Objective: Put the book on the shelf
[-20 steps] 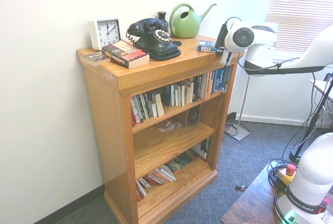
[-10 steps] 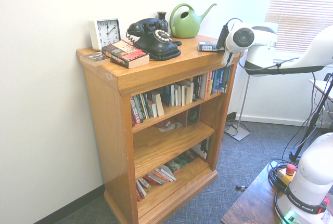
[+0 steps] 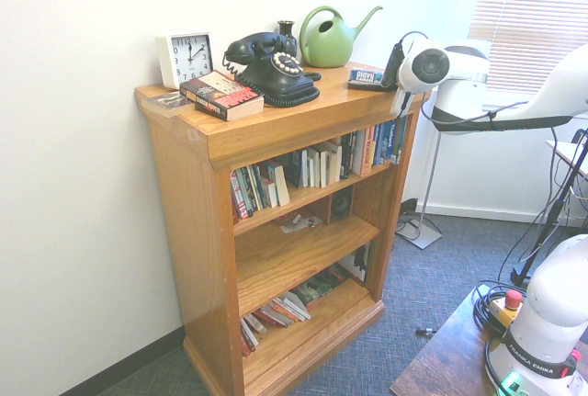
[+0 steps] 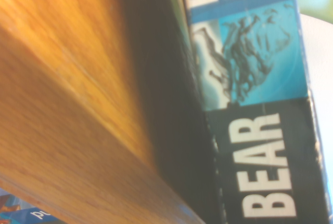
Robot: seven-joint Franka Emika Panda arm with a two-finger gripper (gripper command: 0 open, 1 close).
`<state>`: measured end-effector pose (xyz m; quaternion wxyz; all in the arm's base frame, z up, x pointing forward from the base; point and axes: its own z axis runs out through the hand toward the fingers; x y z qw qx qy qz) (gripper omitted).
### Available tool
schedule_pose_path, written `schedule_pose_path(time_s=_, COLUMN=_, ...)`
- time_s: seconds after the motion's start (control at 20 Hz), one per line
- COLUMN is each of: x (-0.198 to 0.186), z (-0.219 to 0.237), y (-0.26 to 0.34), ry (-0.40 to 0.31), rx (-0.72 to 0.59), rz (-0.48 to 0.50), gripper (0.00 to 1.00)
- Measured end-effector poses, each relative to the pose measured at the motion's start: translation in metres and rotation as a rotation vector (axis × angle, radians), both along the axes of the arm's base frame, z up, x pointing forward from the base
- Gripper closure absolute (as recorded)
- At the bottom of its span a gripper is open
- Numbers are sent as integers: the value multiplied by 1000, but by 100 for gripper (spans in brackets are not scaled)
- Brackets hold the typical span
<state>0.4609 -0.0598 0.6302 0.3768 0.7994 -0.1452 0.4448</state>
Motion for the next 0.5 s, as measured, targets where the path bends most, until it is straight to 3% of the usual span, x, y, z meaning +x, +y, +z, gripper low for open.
schedule_pose_path(time_s=0.25, x=-23, z=12, y=3, ry=-29, rx=117, rz=-19, gripper=100)
schedule_pose_path(time_s=0.5, x=-92, z=32, y=29, ry=-16, rx=293, rz=-47, gripper=100)
